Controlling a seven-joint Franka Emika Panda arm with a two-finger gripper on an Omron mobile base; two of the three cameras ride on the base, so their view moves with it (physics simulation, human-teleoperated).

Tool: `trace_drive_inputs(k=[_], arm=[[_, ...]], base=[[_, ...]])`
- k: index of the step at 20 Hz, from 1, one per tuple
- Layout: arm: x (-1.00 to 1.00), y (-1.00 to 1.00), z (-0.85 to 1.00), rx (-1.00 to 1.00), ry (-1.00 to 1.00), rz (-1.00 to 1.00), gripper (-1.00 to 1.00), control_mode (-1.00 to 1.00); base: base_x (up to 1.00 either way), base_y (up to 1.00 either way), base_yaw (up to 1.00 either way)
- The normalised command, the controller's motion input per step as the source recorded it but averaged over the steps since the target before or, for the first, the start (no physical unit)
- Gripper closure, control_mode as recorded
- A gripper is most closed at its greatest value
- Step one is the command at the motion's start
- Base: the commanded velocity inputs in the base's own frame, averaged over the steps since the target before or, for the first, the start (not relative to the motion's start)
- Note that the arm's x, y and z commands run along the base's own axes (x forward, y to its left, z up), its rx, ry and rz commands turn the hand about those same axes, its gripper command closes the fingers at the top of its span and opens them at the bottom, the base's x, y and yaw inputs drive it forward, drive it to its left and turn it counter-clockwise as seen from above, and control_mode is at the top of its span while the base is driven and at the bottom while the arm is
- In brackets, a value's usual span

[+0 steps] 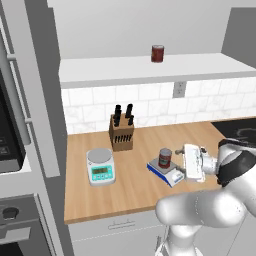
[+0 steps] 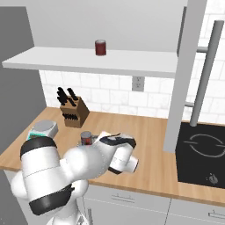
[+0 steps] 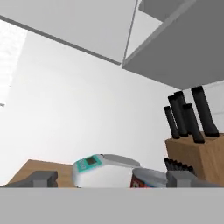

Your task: Pick the canned food and place it on the digital scale for weighing, and close the cabinet.

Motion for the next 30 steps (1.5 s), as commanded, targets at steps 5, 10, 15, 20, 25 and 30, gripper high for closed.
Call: trace_drive_inputs(k=[5,10,15,20,25,30], arm=[[-0.72,-0.22,0.59,0.04,-0.36,0.0,-1.0,-1.0],[-0.49,-0.26,0.71,0.06,-0.3,-0.05,-1.0,-1.0],[-0.42,-0.4,0.69,0.02,-0.28,-0.14,-1.0,-1.0],[-0.47,-0.47,0.69,0.02,-0.24,-0.25,-1.0,-1.0],[-0.57,-0.6,0.53,0.06,-0.17,-0.31,-1.0,-1.0],[-0.94,-0.16,0.02,0.0,-0.28,-0.36,-1.0,-1.0]], base=[[0.0,0.0,0.0],[0.0,0.0,0.0],[0.0,0.0,0.0],[0.0,0.0,0.0],[0.0,0.0,0.0],[0.0,0.0,0.0]])
